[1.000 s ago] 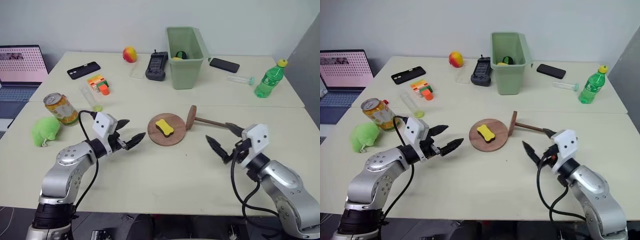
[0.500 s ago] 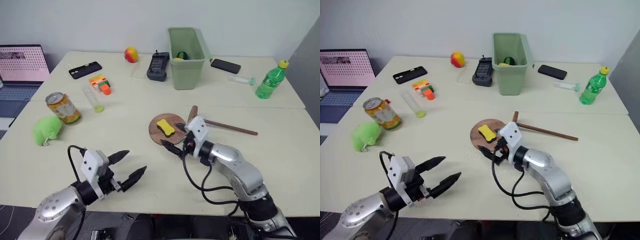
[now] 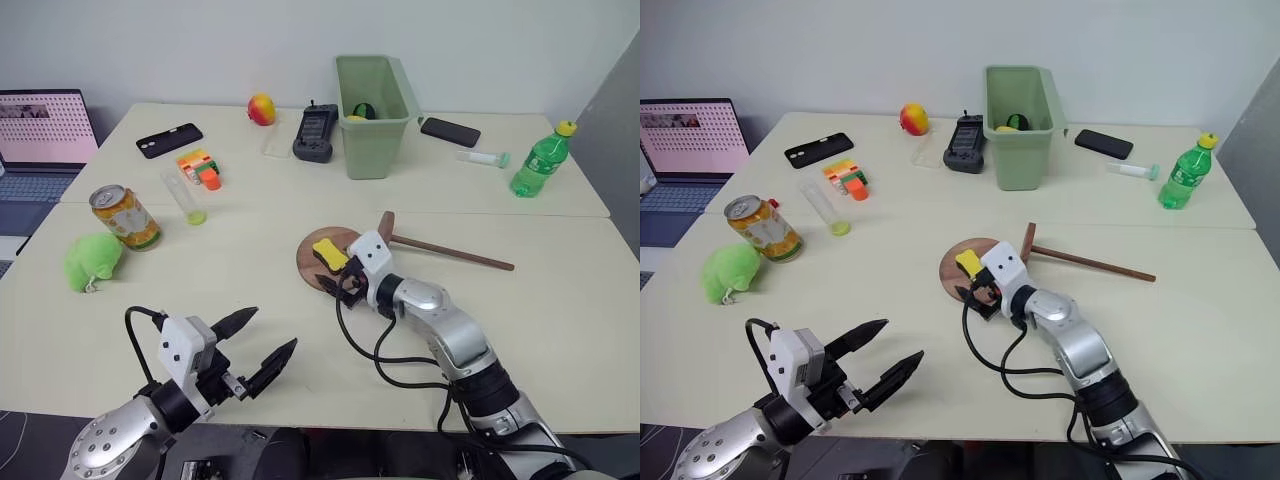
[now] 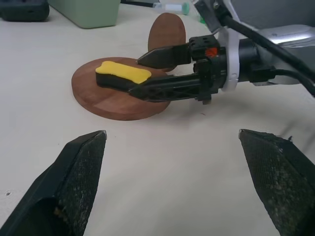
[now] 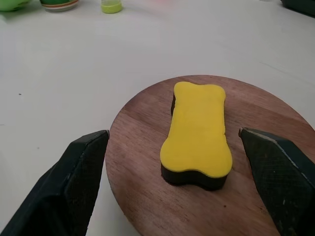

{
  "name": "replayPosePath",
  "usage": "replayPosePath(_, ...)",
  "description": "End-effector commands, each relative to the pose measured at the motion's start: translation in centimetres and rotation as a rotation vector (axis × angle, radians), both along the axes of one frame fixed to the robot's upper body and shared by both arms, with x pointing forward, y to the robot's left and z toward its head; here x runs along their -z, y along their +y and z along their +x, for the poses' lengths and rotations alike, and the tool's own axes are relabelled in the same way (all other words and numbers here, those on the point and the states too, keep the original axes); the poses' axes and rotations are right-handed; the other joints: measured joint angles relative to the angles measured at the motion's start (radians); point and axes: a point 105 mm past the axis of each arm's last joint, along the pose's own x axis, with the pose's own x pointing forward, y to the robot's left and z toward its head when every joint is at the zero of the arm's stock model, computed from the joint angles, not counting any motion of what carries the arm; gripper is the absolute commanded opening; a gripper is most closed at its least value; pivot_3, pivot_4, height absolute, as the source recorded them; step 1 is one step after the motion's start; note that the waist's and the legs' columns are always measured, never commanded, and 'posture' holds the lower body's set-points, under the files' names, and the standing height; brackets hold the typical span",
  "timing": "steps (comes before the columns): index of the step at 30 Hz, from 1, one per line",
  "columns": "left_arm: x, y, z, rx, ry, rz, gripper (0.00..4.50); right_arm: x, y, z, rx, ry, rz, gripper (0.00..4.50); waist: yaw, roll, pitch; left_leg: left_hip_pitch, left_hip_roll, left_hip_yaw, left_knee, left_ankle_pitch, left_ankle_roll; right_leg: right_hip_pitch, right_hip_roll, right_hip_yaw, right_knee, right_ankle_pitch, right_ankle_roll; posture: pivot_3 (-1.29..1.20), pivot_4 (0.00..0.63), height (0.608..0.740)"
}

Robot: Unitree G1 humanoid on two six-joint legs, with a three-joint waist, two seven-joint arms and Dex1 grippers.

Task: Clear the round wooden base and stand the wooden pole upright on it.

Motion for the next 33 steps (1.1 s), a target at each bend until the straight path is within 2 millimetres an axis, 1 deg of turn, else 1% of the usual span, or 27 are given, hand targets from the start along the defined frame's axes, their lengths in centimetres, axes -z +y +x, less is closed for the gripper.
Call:
replayPosePath(1,-1.0,-0.4,0.3,-0.002,-0.053,-0.008,4.5,-1.4,0.0,0.4,0.012,-0.041,0.009,4.44,0.0,0.0,0.0,0.0,0.0,0.0,0.0,0.0,0.0,0.0,0.0,0.0,0.0,0.0,0.0,0.0,0.15,0.74)
replayPosePath(6,-1.0,-0.7,0.4,0.01,-0.051,-0.009,4.5,-1.1,-0.1,0.3,0.018,-0.039,0.001,4.44,0.0,0.0,0.0,0.0,0.0,0.0,0.0,0.0,0.0,0.0,0.0,0.0,0.0,0.0,0.0,0.0,0.15,0.74)
replayPosePath(7,-0.9,-0.7,0.4,0.012,-0.05,0.0,4.5,-1.1,-0.1,0.3,0.019,-0.039,0.0,4.06,0.0,0.0,0.0,0.0,0.0,0.0,0.0,0.0,0.0,0.0,0.0,0.0,0.0,0.0,0.0,0.0,0.15,0.74)
replayPosePath(9,-0.7,-0.5,0.5,0.008,-0.049,0.005,4.5,-1.1,-0.1,0.2,0.017,-0.038,-0.001,3.7,0.0,0.0,0.0,0.0,0.0,0.0,0.0,0.0,0.0,0.0,0.0,0.0,0.0,0.0,0.0,0.0,0.15,0.74)
replayPosePath(12,-0.8,-0.8,0.5,0.015,-0.052,-0.001,4.5,-0.8,-0.4,0.3,0.028,-0.031,-0.017,2.85,0.0,0.0,0.0,0.0,0.0,0.0,0.0,0.0,0.0,0.0,0.0,0.0,0.0,0.0,0.0,0.0,0.15,0.74)
replayPosePath(13,-0.9,-0.9,0.5,0.017,-0.051,-0.003,4.5,-0.8,-0.5,0.4,0.033,-0.03,-0.02,2.72,0.0,0.0,0.0,0.0,0.0,0.0,0.0,0.0,0.0,0.0,0.0,0.0,0.0,0.0,0.0,0.0,0.15,0.74)
replayPosePath(14,-0.8,-1.0,0.4,0.02,-0.048,-0.003,4.5,-0.8,-0.4,0.3,0.028,-0.028,-0.014,2.42,0.0,0.0,0.0,0.0,0.0,0.0,0.0,0.0,0.0,0.0,0.0,0.0,0.0,0.0,0.0,0.0,0.15,0.74)
replayPosePath(16,-0.7,-1.0,0.4,0.021,-0.045,0.0,4.5,-1.0,-0.3,0.2,0.02,-0.027,-0.008,2.06,0.0,0.0,0.0,0.0,0.0,0.0,0.0,0.0,0.0,0.0,0.0,0.0,0.0,0.0,0.0,0.0,0.15,0.74)
replayPosePath(23,-0.8,-0.8,0.5,0.017,-0.05,0.005,4.5,-1.7,0.0,-0.2,-0.007,-0.054,0.012,2.06,0.0,0.0,0.0,0.0,0.0,0.0,0.0,0.0,0.0,0.0,0.0,0.0,0.0,0.0,0.0,0.0,0.15,0.74)
replayPosePath(29,-1.0,-0.9,0.6,0.016,-0.061,-0.003,4.5,-4.9,0.6,-1.3,-0.114,-0.123,0.161,2.06,0.0,0.0,0.0,0.0,0.0,0.0,0.0,0.0,0.0,0.0,0.0,0.0,0.0,0.0,0.0,0.0,0.15,0.74)
replayPosePath(33,-1.2,-1.2,0.7,0.031,-0.074,-0.007,4.5,-7.6,0.0,-1.7,-0.143,-0.187,0.267,2.06,0.0,0.0,0.0,0.0,0.0,0.0,0.0,0.0,0.0,0.0,0.0,0.0,0.0,0.0,0.0,0.0,0.15,0.74)
